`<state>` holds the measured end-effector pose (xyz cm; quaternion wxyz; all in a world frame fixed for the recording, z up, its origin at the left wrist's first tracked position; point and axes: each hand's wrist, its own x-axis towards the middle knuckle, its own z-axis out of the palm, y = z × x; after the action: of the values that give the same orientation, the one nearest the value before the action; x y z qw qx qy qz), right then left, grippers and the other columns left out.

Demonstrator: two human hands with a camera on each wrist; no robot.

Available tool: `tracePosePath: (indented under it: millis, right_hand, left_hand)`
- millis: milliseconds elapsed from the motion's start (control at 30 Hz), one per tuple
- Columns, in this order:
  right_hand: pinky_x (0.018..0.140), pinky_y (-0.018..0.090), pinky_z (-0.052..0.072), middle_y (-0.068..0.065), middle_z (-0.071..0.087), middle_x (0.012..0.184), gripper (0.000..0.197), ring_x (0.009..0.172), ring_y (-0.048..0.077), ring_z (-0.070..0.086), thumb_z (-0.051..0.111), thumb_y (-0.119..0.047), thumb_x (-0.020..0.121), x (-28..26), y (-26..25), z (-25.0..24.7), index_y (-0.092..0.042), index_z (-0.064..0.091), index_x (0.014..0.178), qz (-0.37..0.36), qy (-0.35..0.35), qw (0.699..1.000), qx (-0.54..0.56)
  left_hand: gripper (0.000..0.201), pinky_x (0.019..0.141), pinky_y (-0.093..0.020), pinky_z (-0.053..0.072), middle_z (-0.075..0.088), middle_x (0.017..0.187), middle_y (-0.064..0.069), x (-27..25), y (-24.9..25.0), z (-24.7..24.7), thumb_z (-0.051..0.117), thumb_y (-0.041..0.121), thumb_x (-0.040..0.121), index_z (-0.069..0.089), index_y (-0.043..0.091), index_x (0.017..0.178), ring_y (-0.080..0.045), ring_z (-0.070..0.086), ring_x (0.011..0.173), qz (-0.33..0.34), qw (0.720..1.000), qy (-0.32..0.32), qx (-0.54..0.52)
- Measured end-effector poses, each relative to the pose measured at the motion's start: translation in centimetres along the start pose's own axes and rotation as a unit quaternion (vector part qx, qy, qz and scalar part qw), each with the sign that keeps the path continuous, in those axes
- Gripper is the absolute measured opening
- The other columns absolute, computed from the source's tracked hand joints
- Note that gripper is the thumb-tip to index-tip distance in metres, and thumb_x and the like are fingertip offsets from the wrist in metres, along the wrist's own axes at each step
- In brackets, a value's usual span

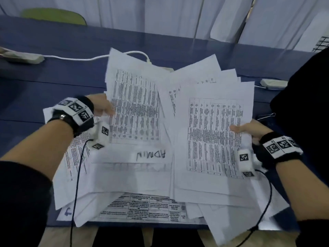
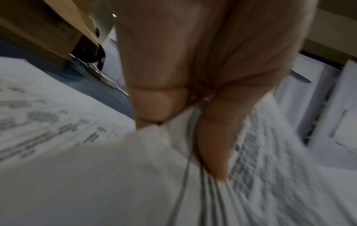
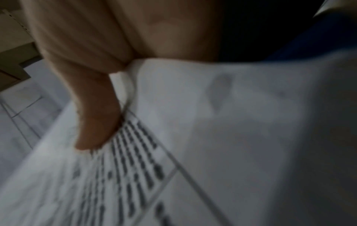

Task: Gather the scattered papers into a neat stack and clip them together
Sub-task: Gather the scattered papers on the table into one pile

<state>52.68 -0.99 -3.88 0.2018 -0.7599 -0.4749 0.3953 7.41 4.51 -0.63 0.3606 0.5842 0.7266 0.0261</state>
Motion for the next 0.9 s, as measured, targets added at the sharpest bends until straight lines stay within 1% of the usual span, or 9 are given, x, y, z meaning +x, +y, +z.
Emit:
tracePosePath:
  millis: [100, 167, 233, 300, 533, 600, 667, 800, 900]
  right_hand:
    - [0.106, 0.062, 0.03, 0.017, 0.051, 0.137, 0.141, 0.129, 0.049, 0.038, 0.083, -0.067, 0.015, 4.4, 4.0, -1.3, -0.006, 0.041, 0.135, -0.003, -0.032, 0.999, 0.013]
    - [0.108, 0.056, 0.032, 0.012, 0.053, 0.134, 0.137, 0.129, 0.039, 0.044, 0.087, -0.059, 0.012, 2.4, 2.3, -0.3, -0.009, 0.045, 0.132, -0.002, -0.044, 0.999, 0.027]
    - [0.107, 0.053, 0.036, 0.01, 0.058, 0.128, 0.124, 0.123, 0.033, 0.051, 0.088, -0.055, 0.007, 1.9, 1.5, 0.7, -0.012, 0.057, 0.119, -0.002, -0.07, 0.997, 0.032]
    - [0.1, 0.063, 0.037, 0.013, 0.065, 0.119, 0.109, 0.116, 0.043, 0.055, 0.089, -0.053, 0.008, 1.4, 0.7, 1.5, -0.015, 0.064, 0.106, -0.013, -0.082, 0.996, 0.031]
    - [0.102, 0.05, 0.042, 0.013, 0.061, 0.124, 0.122, 0.116, 0.033, 0.057, 0.088, -0.05, 0.018, 1.0, -1.2, 2.0, -0.001, 0.053, 0.125, -0.008, -0.026, 0.998, 0.061]
    - [0.099, 0.052, 0.043, 0.019, 0.059, 0.123, 0.108, 0.112, 0.04, 0.057, 0.087, -0.044, 0.041, 0.8, -1.4, 1.7, 0.004, 0.046, 0.129, 0.021, 0.008, 0.997, 0.076]
    - [0.09, 0.045, 0.048, 0.021, 0.06, 0.109, 0.081, 0.099, 0.037, 0.06, 0.075, -0.031, 0.071, 0.9, -1.3, 1.5, 0.013, 0.041, 0.13, 0.038, 0.028, 0.994, 0.1]
    - [0.087, 0.035, 0.043, 0.009, 0.057, 0.082, 0.05, 0.072, 0.023, 0.054, 0.061, -0.008, 0.084, 0.0, -0.7, 2.3, 0.013, 0.045, 0.127, 0.052, 0.026, 0.991, 0.117]
    - [0.098, 0.039, 0.042, 0.022, 0.06, 0.114, 0.081, 0.098, 0.031, 0.058, 0.082, -0.026, 0.066, -0.4, -0.6, 2.4, 0.009, 0.044, 0.129, 0.041, -0.03, 0.985, 0.164]
  left_hand:
    - [0.036, 0.083, -0.037, 0.039, 0.052, 0.093, -0.02, 2.1, -1.2, -1.2, 0.079, 0.015, 0.067, 0.055, -0.007, 0.081, -0.028, 0.048, 0.092, -0.036, 0.998, -0.052, -0.004]
    - [0.065, 0.074, -0.034, 0.043, 0.05, 0.1, -0.022, 4.0, -1.4, -0.7, 0.088, 0.024, 0.053, 0.053, -0.004, 0.101, -0.028, 0.054, 0.085, -0.056, 0.996, -0.067, 0.015]
    - [0.095, 0.094, -0.035, 0.046, 0.055, 0.124, -0.015, 7.8, -2.2, 0.9, 0.086, 0.047, 0.051, 0.043, -0.005, 0.118, -0.028, 0.058, 0.107, -0.035, 0.995, -0.085, 0.031]
    - [0.112, 0.114, -0.043, 0.03, 0.042, 0.147, -0.007, 4.9, 0.2, 2.9, 0.084, 0.057, 0.046, 0.039, 0.011, 0.137, -0.025, 0.042, 0.133, -0.001, 0.994, -0.101, 0.032]
    - [0.085, 0.107, -0.037, 0.033, 0.032, 0.15, -0.019, -0.3, 4.7, 3.2, 0.073, 0.024, 0.078, 0.026, -0.003, 0.143, -0.032, 0.035, 0.137, 0.026, 0.997, 0.046, 0.049]
    - [0.06, 0.087, -0.038, 0.043, 0.058, 0.12, -0.021, -0.2, 3.8, 1.0, 0.075, 0.022, 0.075, 0.05, -0.006, 0.122, -0.032, 0.055, 0.108, 0.031, 0.996, 0.075, 0.037]
    - [0.033, 0.075, -0.033, 0.037, 0.058, 0.082, -0.015, -0.4, 2.8, -1.2, 0.074, 0.018, 0.077, 0.058, -0.008, 0.09, -0.026, 0.054, 0.082, 0.031, 0.992, 0.126, -0.006]
    - [0.059, 0.089, -0.038, 0.042, 0.057, 0.125, -0.024, -0.7, 0.6, -4.7, 0.071, 0.021, 0.08, 0.05, -0.012, 0.124, -0.036, 0.054, 0.115, -0.005, 0.97, 0.228, -0.08]
    - [0.077, 0.1, -0.043, 0.04, 0.049, 0.135, -0.028, -1.2, -0.4, -5.4, 0.072, 0.029, 0.076, 0.04, -0.015, 0.131, -0.04, 0.048, 0.123, -0.042, 0.962, 0.245, -0.11]
